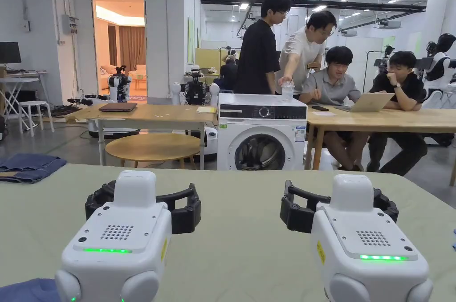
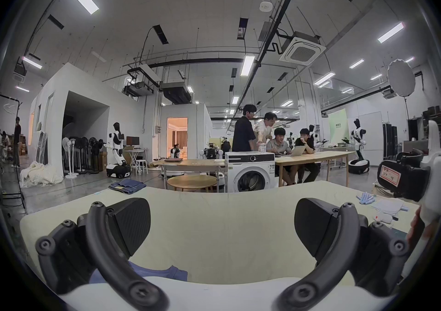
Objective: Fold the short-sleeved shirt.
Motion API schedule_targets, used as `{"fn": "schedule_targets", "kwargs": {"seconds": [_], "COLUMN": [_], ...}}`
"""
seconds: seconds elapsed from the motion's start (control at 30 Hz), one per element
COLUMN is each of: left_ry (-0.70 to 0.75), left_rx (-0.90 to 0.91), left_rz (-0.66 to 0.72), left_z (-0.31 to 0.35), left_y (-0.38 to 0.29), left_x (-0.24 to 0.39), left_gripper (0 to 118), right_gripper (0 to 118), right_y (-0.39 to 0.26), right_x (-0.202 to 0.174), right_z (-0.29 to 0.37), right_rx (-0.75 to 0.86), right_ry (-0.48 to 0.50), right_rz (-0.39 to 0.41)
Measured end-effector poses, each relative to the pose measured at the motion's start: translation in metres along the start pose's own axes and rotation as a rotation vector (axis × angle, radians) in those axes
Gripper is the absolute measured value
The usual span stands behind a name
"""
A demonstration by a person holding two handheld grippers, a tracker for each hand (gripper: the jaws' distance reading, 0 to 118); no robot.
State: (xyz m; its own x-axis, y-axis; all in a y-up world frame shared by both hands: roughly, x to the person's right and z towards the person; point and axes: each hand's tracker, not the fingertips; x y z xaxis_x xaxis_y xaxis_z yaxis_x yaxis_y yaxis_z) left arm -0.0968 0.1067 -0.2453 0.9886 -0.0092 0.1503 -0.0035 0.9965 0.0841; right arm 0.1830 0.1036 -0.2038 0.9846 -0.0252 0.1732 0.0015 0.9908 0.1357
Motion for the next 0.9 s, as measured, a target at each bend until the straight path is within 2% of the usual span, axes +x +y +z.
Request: {"fn": "schedule_targets", "kwargs": {"seconds": [0.9], "left_ry": [0.013], "left_rx": [-0.025], "left_rz": [0.034], "left_z": [0.003], "left_y": [-0.0031], "left_x": [-0.0021], "left_gripper": [117], "right_gripper": [118], "right_y": [0.0052], "right_x": [0.0016], "right_z": [0.0042], "right_rx": [0.006], "right_ry": [-0.012], "right_rz": [-0.001]}}
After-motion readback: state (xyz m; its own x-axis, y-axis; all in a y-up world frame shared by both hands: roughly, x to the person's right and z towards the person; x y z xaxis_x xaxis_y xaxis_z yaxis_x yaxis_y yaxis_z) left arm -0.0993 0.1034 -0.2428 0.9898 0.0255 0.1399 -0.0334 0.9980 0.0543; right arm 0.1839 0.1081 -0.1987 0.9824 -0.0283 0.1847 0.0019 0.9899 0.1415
